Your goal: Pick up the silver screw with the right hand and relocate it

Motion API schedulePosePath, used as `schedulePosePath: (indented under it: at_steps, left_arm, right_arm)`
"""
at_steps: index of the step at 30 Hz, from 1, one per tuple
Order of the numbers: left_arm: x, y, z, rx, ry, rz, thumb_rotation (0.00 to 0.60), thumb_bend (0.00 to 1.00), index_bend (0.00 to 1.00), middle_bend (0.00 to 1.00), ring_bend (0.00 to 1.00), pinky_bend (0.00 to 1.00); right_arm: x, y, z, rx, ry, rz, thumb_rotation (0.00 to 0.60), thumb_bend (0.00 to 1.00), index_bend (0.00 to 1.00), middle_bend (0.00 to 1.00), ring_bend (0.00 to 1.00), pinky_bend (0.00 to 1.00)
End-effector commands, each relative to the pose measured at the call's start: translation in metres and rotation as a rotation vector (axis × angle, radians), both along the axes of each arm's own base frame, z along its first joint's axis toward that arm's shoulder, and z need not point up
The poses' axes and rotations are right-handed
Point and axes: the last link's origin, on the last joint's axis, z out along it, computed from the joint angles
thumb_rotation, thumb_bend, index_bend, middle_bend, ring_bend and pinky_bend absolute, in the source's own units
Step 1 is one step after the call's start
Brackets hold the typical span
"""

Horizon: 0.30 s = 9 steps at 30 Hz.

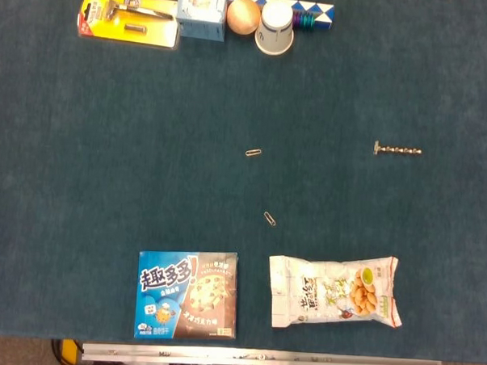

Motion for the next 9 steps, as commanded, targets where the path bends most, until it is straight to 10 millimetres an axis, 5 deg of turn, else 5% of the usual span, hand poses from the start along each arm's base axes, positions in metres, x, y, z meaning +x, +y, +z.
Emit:
schedulePosePath:
  at_steps: [1,9]
  left_arm:
    - [0.0,0.002,-0.004,-0.007,0.01,0.002,0.6,0.0,0.52,0.43,0.46,0.6]
    - [0.004,0.004,-0.017,-0.046,0.024,-0.013,0.6,0.0,0.52,0.43,0.46,0.6]
  right_arm:
    - [-0.02,0.014,0.003,-0.013,-0.036,-0.037,0.6,0.0,0.27,0.14,0.0,0.13]
    - [-0.03,0.014,0.014,-0.063,-0.079,-0.041,0.6,0.0,0.28,0.14,0.0,0.13]
